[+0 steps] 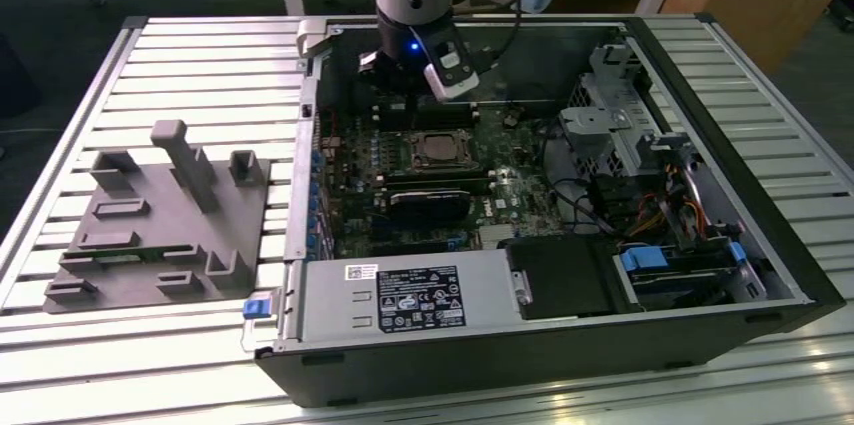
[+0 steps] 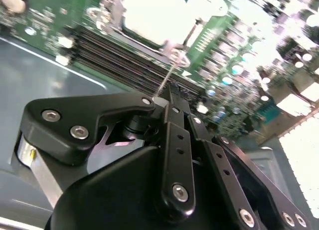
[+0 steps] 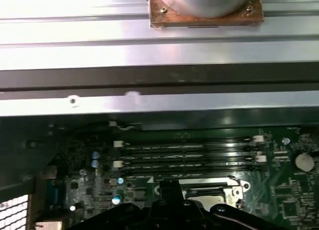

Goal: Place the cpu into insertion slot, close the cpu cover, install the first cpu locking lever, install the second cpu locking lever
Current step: 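Install the first cpu locking lever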

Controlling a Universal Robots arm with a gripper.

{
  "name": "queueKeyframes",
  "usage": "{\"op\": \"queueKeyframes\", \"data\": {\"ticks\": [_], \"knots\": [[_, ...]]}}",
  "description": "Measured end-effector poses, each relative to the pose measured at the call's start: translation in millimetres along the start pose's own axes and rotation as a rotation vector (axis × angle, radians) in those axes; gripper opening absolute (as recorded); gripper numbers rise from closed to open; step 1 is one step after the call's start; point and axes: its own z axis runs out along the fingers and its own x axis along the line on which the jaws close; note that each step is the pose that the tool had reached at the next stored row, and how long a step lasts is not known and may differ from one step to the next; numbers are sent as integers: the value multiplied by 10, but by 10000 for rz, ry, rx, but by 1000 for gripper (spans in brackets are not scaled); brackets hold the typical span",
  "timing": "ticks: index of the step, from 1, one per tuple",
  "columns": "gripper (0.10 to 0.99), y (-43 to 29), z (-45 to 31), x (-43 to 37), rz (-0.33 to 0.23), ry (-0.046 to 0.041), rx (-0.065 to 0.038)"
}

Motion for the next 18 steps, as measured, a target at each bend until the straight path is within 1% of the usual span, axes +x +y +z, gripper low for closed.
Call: {"op": "queueKeyframes", "data": {"ticks": [3, 8, 10, 15, 18], "knots": [[106, 7, 3, -118, 0, 2, 0], [106, 17, 9, -289, -1, 7, 0], [106, 18, 9, -310, -1, 8, 1], [106, 18, 11, -311, 0, 5, 2], [106, 13, 31, -311, -6, -15, 20]]}}
